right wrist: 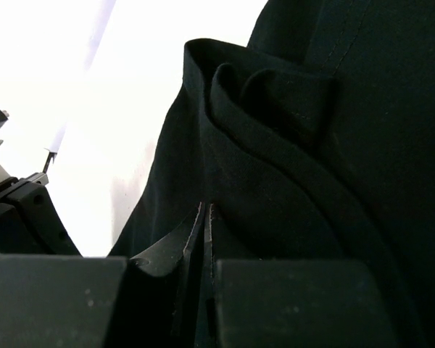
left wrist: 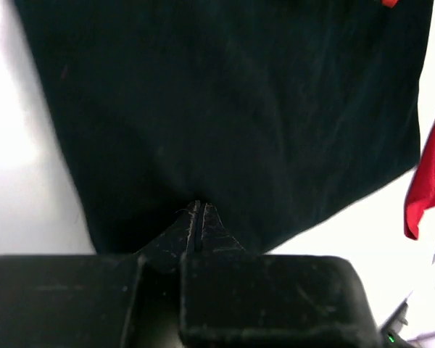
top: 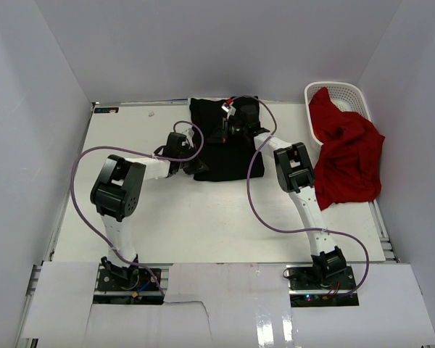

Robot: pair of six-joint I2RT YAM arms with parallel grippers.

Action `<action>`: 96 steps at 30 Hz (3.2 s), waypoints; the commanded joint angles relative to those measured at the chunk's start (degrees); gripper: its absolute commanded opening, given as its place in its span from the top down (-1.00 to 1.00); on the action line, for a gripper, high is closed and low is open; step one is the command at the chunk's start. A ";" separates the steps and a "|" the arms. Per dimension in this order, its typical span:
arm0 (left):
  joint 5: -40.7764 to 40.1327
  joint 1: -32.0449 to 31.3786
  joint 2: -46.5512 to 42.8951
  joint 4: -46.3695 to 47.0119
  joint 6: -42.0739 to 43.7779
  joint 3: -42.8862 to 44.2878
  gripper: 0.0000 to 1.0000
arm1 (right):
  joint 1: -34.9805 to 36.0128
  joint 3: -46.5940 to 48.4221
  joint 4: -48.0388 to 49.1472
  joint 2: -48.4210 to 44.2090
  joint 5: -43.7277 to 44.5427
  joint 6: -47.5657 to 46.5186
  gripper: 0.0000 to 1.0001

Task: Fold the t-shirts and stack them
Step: Fold the folded rectangular tshirt in 1/3 of the way, then grab one side of the 2/3 rectangular tshirt with both arms

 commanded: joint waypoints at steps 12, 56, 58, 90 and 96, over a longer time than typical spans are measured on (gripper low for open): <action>-13.68 -2.80 0.08 -21.56 5.44 -0.85 1.00 | -0.15 1.78 -0.89 -1.34 0.29 -2.47 0.84; -16.23 -5.27 -24.97 -34.04 2.19 -20.47 1.00 | -0.94 -39.23 -31.11 -54.73 19.08 -14.16 -0.29; -16.76 -5.35 -26.37 -34.30 1.84 -20.91 1.00 | -1.03 -46.33 -35.94 -57.57 21.36 -15.39 -0.30; -7.90 -5.27 -32.01 -30.64 -0.01 -11.86 0.78 | -1.56 -84.35 -13.75 -70.33 10.40 -3.97 -0.35; 3.96 -5.44 -21.04 -19.31 -1.32 -7.21 0.78 | -1.47 -86.45 -3.81 -68.22 6.27 -2.92 -0.25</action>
